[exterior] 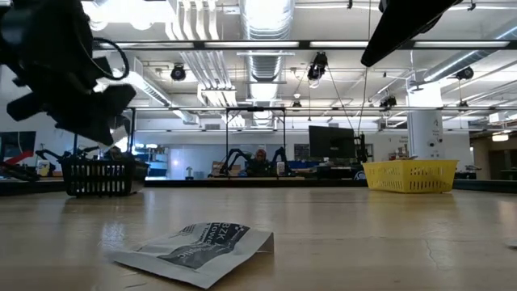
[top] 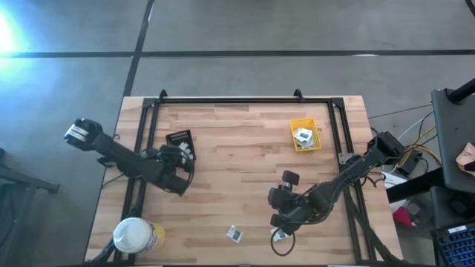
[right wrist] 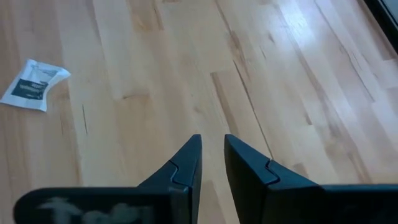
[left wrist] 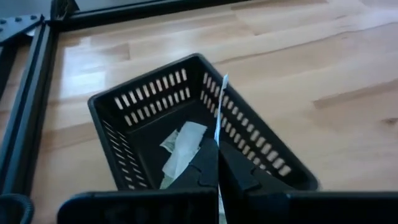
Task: Pick & Place First Aid Supplies
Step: Put the green bandage into the black bin, then put the black pad into the yellow bin
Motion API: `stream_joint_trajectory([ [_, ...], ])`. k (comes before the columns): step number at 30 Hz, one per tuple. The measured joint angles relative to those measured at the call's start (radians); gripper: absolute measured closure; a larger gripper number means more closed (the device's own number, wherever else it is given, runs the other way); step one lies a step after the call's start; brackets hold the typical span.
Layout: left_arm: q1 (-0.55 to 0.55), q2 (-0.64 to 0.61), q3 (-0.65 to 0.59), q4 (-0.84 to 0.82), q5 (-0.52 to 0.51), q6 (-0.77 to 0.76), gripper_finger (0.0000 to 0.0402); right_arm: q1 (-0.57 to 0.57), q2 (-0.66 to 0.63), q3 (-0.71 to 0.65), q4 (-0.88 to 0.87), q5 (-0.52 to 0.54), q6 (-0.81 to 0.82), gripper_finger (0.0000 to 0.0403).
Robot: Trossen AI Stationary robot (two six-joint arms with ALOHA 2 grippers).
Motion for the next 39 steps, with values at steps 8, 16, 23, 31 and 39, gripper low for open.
stream_joint_trajectory([
  [8, 0.084, 0.000, -0.085, 0.092, 0.011, 0.058, 0.0401, 0.000, 0.000, 0.000, 0.015, 0.000, 0.000, 0.0326],
  [16, 0.100, 0.000, -0.088, 0.093, 0.011, 0.078, 0.0386, 0.000, 0.000, -0.001, 0.017, 0.000, 0.000, 0.0335],
  [23, 0.100, 0.000, -0.088, 0.093, 0.011, 0.102, 0.0326, 0.000, 0.000, -0.001, 0.017, 0.000, -0.002, 0.0342],
  [31, 0.102, -0.003, -0.019, 0.020, 0.012, 0.217, 0.0256, 0.000, 0.000, -0.001, 0.018, -0.016, 0.000, 0.0331],
  [39, 0.102, -0.006, 0.149, -0.096, 0.010, 0.460, 0.0250, 0.026, 0.000, -0.001, 0.021, -0.205, -0.016, 0.0327],
])
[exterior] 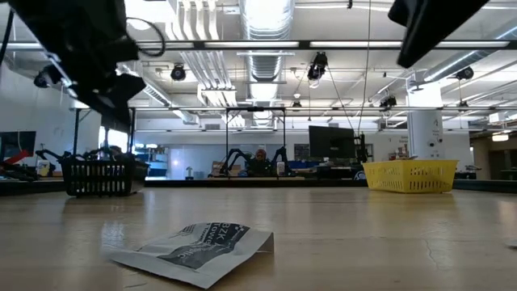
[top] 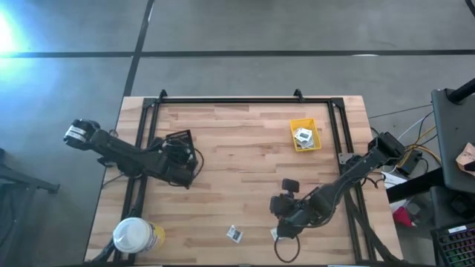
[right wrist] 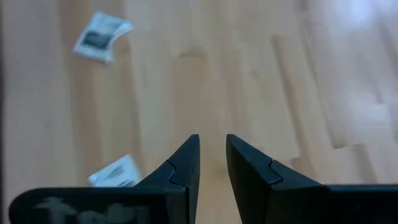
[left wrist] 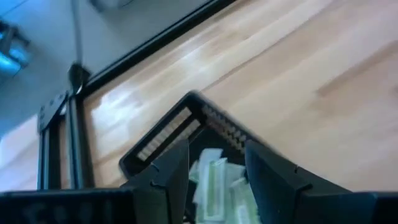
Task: Pick & Place First Aid Supplies
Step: Put the black pad into the yellow bin
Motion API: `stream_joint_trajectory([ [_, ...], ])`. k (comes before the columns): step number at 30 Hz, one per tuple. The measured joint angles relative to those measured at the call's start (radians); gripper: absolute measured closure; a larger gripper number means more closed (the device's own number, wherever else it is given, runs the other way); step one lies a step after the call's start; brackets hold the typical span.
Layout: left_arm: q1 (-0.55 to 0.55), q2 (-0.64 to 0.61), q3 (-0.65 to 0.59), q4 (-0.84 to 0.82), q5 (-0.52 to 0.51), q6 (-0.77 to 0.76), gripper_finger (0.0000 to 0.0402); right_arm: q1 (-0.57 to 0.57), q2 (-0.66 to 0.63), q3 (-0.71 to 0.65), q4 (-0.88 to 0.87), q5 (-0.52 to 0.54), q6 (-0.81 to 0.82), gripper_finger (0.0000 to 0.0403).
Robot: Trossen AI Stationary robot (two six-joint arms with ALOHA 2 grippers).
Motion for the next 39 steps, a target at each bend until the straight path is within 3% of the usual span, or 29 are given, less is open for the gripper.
stream_joint_trajectory([
  [7, -0.057, 0.000, 0.087, 0.161, -0.001, 0.266, 0.0250, 0.088, 0.000, 0.000, 0.021, -0.020, 0.023, 0.0339],
  [14, -0.154, 0.017, 0.083, 0.622, 0.036, 0.598, 0.0250, 0.154, 0.000, -0.020, 0.059, -0.020, 0.122, 0.0340],
  [18, -0.208, 0.048, 0.083, 0.807, 0.073, 0.720, 0.0250, 0.163, 0.025, -0.045, 0.088, -0.069, 0.191, 0.0337],
  [22, -0.255, 0.095, 0.083, 0.895, 0.116, 0.772, 0.0250, 0.164, 0.074, -0.054, 0.179, -0.094, 0.162, 0.0343],
  [31, -0.303, 0.266, 0.096, 1.064, 0.366, 0.778, 0.0250, 0.164, 0.160, -0.026, 0.230, -0.111, 0.065, 0.0351],
  [39, -0.302, 0.445, 0.242, 1.108, 0.373, 0.892, 0.0250, 0.164, 0.210, -0.039, 0.226, -0.145, 0.057, 0.0357],
])
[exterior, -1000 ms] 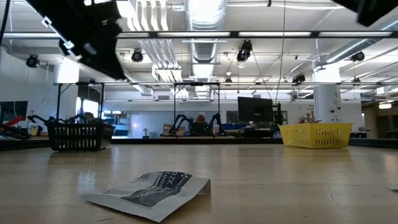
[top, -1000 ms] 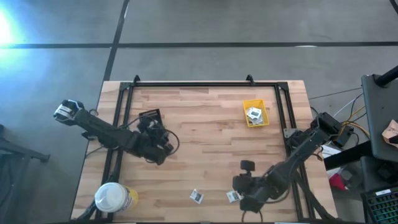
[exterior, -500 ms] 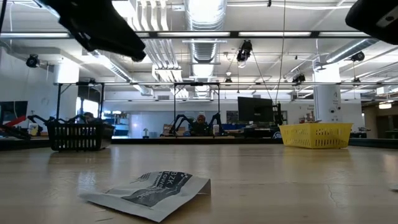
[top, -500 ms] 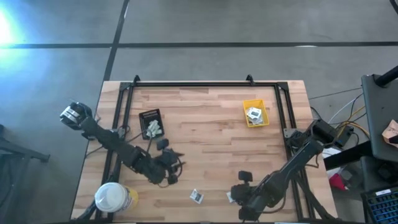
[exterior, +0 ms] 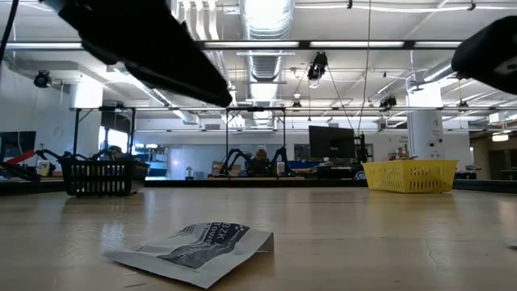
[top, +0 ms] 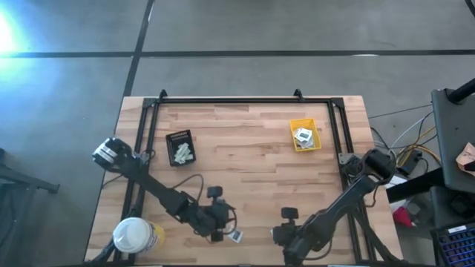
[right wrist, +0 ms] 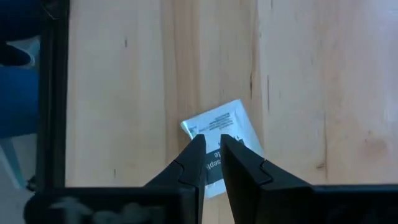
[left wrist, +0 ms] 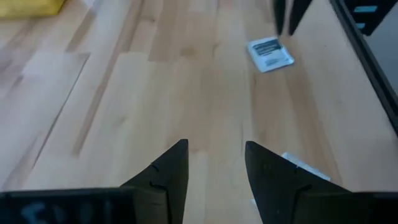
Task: Pick & Place First Aid Supplies
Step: Put the black pad into the yellow bin
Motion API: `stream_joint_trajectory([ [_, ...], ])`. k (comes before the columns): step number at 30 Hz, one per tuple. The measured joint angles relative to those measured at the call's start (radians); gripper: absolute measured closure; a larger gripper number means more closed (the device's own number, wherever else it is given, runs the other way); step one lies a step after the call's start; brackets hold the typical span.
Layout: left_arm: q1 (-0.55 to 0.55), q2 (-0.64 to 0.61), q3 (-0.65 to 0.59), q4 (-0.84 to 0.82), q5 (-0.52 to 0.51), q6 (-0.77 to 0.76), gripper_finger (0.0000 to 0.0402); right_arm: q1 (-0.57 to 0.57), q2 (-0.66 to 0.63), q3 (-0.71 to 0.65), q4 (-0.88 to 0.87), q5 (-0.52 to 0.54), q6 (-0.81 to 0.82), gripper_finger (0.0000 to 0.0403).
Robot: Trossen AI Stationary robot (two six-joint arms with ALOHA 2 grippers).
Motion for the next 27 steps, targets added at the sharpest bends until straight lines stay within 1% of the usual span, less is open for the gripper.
stream_joint_trajectory([
  [2, 0.000, 0.033, 0.042, -0.002, 0.000, 0.039, 0.0250, 0.000, 0.014, 0.000, 0.005, -0.005, 0.001, 0.0360],
  [7, 0.017, 0.102, 0.131, -0.001, -0.008, 0.123, 0.0250, 0.000, 0.071, -0.001, 0.005, -0.057, 0.000, 0.0374],
  [12, 0.043, 0.129, 0.155, -0.004, -0.009, 0.163, 0.0250, 0.000, 0.105, 0.002, 0.007, -0.052, 0.024, 0.0391],
  [16, 0.064, 0.130, 0.147, -0.004, -0.004, 0.164, 0.0250, -0.014, 0.098, -0.004, 0.008, -0.019, 0.057, 0.0394],
  [20, 0.087, 0.130, 0.137, -0.008, -0.004, 0.164, 0.0250, -0.052, 0.098, -0.009, 0.001, 0.085, 0.057, 0.0394],
  [27, 0.112, 0.130, 0.136, -0.006, -0.003, 0.164, 0.0250, -0.155, 0.106, -0.021, 0.008, 0.091, 0.078, 0.0394],
])
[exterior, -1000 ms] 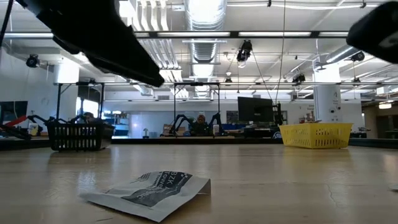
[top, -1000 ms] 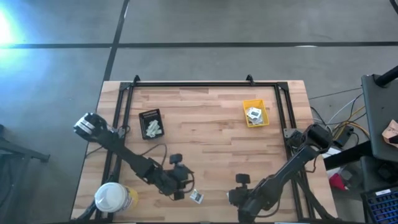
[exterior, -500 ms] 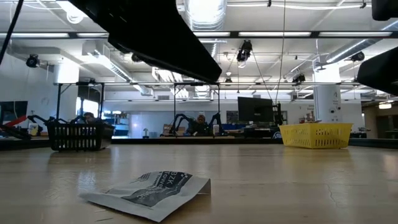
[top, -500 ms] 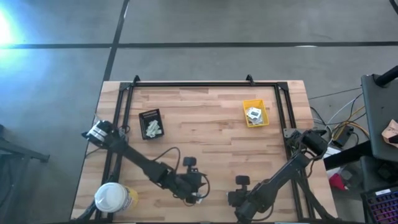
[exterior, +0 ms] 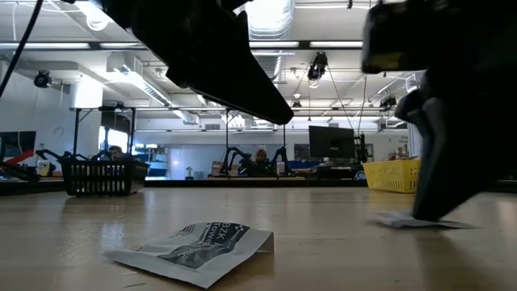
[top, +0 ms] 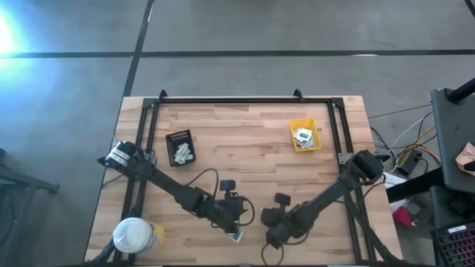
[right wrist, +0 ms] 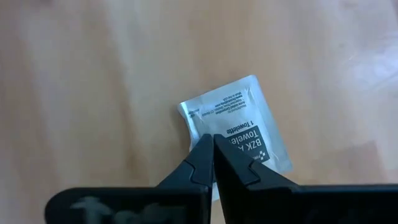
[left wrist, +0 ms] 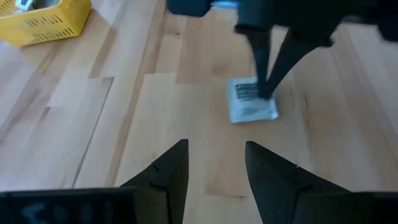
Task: Pick & Place First Aid Supplies
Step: Put the black pad into the yellow bin
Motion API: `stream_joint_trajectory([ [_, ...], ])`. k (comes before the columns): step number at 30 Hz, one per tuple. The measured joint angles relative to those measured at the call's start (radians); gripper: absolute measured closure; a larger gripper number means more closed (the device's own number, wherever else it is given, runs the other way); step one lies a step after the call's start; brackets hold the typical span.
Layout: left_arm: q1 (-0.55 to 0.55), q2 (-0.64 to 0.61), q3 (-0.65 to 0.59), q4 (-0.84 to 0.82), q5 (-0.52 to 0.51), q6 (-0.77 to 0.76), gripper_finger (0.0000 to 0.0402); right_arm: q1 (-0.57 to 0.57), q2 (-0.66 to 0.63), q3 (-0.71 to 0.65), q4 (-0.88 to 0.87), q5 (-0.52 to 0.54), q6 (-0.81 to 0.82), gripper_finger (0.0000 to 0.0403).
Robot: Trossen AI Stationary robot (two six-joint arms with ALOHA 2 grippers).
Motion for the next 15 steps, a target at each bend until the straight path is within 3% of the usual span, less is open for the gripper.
stream_joint_trajectory([
  [7, 0.023, 0.000, -0.001, -0.006, 0.010, 0.012, 0.0250, -0.066, 0.000, 0.012, 0.001, -0.003, -0.015, 0.0394],
  [15, 0.076, 0.000, -0.001, -0.014, 0.178, 0.085, 0.0269, -0.113, 0.002, 0.012, 0.042, -0.005, -0.061, 0.0394],
])
